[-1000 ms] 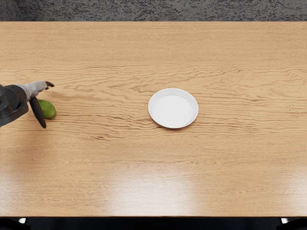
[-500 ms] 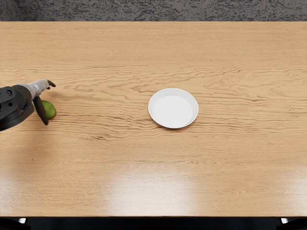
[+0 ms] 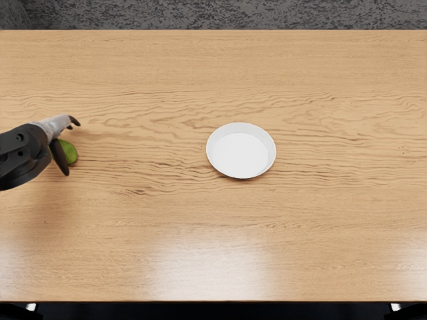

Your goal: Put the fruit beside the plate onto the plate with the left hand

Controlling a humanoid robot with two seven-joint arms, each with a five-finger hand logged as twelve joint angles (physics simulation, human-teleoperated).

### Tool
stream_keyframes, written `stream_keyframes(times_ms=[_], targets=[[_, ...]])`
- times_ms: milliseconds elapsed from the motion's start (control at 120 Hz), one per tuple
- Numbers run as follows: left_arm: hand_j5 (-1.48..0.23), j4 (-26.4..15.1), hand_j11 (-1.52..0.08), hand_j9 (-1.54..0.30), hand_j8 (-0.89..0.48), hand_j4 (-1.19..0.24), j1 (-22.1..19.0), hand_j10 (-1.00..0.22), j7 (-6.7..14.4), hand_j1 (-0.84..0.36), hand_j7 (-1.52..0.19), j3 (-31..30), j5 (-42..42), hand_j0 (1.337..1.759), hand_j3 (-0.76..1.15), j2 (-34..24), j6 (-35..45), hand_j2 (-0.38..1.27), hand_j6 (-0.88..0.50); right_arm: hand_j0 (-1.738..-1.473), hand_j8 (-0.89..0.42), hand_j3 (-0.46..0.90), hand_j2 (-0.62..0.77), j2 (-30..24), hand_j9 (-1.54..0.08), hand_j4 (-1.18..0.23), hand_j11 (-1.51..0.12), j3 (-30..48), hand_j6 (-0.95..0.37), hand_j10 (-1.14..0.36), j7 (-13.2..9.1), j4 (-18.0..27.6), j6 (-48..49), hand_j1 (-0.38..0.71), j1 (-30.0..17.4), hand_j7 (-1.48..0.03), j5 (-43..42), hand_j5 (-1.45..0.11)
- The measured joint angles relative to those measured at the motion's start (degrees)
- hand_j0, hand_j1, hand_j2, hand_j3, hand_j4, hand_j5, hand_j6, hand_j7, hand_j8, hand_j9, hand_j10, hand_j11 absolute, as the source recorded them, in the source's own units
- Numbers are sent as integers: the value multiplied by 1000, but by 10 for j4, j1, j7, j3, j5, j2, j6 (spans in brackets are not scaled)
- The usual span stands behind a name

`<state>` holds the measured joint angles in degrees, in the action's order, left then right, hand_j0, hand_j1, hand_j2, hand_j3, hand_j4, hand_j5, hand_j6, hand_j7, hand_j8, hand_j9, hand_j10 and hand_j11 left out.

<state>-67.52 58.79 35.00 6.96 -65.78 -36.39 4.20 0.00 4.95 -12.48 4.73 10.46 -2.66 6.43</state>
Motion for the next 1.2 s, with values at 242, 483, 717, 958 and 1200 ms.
stream_keyframes(times_ms=[242, 483, 717, 958, 1200], targets=[[-314, -12, -313, -313, -247, -246, 0, -245, 0, 63, -314, 0, -2, 1658, 0, -3, 2, 52, -248, -1658, 0, 0, 0, 0, 0, 0, 0, 0, 0, 0, 0, 0, 0, -349, 0, 0, 0, 0], [-342, -24, -341, -341, -268, -267, 1, -267, 0, 38, -341, 0, -24, 1658, 0, -21, 2, 56, -269, -1658, 0, 0, 0, 0, 0, 0, 0, 0, 0, 0, 0, 0, 0, -349, 0, 0, 0, 0], [-354, -30, -353, -353, -278, -277, 1, -276, 0, 26, -354, 0, -26, 1658, 0, -25, 2, 59, -279, -1658, 0, 0, 0, 0, 0, 0, 0, 0, 0, 0, 0, 0, 0, -349, 0, 0, 0, 0], [-382, -33, -381, -381, -299, -298, 1, -298, 0, 1, -381, 0, -26, 1658, 0, -24, 2, 63, -300, -1658, 0, 0, 0, 0, 0, 0, 0, 1, 0, 0, 0, 0, 0, -349, 0, 0, 1, 0], [-429, -34, -428, -428, -335, -334, 0, -334, 0, -42, -428, 0, -26, 1658, 0, -24, 1, 70, -335, -1658, 0, 0, 0, 0, 0, 0, 0, 1, 0, 0, 0, 0, 0, -349, 0, 0, 1, 0]])
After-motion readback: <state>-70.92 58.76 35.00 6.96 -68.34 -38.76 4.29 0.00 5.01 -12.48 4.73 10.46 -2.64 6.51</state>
